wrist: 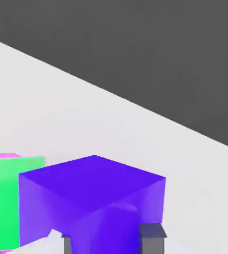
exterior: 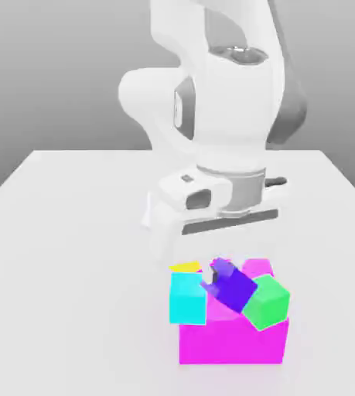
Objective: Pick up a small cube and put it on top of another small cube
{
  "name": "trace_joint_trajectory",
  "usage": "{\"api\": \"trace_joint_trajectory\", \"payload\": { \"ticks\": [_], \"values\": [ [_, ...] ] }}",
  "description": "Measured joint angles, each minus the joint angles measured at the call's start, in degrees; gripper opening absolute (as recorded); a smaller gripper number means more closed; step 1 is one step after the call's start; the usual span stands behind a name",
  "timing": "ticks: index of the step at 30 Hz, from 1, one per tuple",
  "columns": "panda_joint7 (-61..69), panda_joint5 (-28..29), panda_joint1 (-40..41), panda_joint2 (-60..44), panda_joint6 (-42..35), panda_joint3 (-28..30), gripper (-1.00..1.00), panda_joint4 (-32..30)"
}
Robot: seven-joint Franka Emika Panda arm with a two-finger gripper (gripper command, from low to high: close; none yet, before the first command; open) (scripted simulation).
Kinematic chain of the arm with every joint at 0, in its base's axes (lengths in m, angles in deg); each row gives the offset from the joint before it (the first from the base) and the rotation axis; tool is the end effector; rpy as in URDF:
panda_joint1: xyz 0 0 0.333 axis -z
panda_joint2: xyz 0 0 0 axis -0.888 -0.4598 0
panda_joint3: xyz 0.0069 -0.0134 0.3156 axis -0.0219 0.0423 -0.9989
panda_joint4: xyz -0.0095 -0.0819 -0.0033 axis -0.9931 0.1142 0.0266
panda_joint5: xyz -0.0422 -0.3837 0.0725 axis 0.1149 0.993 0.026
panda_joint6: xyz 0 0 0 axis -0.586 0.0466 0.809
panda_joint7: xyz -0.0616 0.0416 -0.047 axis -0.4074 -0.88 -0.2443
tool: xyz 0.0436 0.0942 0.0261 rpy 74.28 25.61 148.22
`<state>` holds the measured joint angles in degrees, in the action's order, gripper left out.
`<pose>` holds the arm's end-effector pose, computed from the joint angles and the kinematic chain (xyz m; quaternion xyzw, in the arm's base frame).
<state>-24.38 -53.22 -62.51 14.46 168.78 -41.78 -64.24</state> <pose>0.4127 0.0537 0.3090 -0.9766 0.2107 -0.0438 0.0048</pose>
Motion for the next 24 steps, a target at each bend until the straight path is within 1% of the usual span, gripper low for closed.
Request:
{"api": "trace_joint_trajectory", "payload": {
  "ticks": [5, 12, 14, 18, 19, 24],
  "values": [
    [-2.2, -3.5, 0.2, 10.4, -6.8, 1.1, -1.00, -5.5],
    [-7.8, -5.3, 2.4, 25.0, -16.3, 1.1, -1.00, -13.1],
    [-9.3, -5.4, 3.2, 24.9, -15.0, 0.7, -1.00, -14.6],
    [-9.7, -5.9, 3.7, 18.7, -6.2, -0.2, -1.00, -17.5],
    [-9.7, -6.1, 3.7, 17.1, -4.0, -0.4, 1.00, -18.1],
    [-9.7, -6.1, 3.7, 17.1, -4.0, -0.4, 1.00, -18.1]
  ]
}}
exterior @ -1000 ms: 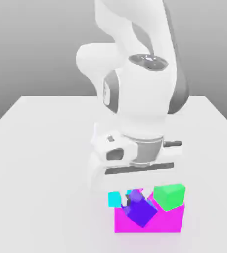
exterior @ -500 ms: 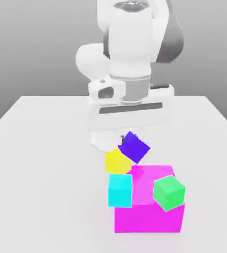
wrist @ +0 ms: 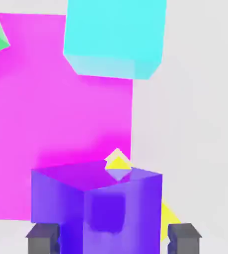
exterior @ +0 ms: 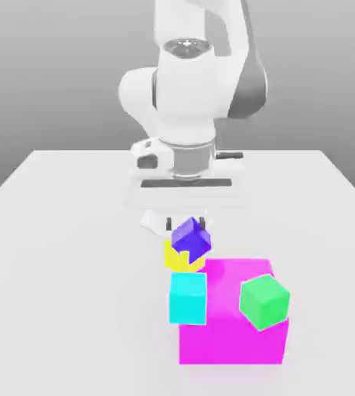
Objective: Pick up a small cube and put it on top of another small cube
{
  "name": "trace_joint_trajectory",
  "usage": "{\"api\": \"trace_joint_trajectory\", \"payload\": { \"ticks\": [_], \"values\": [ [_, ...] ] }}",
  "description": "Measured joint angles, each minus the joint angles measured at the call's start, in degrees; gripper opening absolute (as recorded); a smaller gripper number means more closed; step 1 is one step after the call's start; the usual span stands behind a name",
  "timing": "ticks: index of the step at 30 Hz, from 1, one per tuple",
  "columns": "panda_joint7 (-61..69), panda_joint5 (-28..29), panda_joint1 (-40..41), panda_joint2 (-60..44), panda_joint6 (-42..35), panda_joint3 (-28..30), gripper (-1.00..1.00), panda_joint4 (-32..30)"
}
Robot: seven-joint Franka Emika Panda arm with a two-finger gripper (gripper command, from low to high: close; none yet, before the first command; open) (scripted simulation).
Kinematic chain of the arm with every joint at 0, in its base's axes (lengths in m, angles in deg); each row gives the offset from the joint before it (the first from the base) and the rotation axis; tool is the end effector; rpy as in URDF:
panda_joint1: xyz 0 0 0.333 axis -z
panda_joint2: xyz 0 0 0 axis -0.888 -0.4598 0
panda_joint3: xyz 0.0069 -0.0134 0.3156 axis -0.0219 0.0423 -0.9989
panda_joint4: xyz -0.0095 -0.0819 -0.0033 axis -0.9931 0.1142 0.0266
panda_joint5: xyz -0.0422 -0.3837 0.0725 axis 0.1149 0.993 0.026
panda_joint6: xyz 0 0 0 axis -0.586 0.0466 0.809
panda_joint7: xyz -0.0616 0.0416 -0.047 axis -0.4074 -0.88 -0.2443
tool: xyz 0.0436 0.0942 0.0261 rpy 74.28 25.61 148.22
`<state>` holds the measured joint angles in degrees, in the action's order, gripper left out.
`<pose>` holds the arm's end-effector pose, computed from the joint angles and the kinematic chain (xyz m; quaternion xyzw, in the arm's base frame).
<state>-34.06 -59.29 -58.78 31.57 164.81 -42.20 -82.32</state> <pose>0.3058 0.0141 0.2859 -0.9302 0.3672 0.0004 0.0012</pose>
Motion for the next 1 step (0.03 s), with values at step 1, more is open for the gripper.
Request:
{"api": "trace_joint_trajectory", "payload": {
  "ticks": [1],
  "values": [
    [0.0, 0.0, 0.0, -0.8, 1.1, -0.1, 1.00, -0.3]
  ]
}}
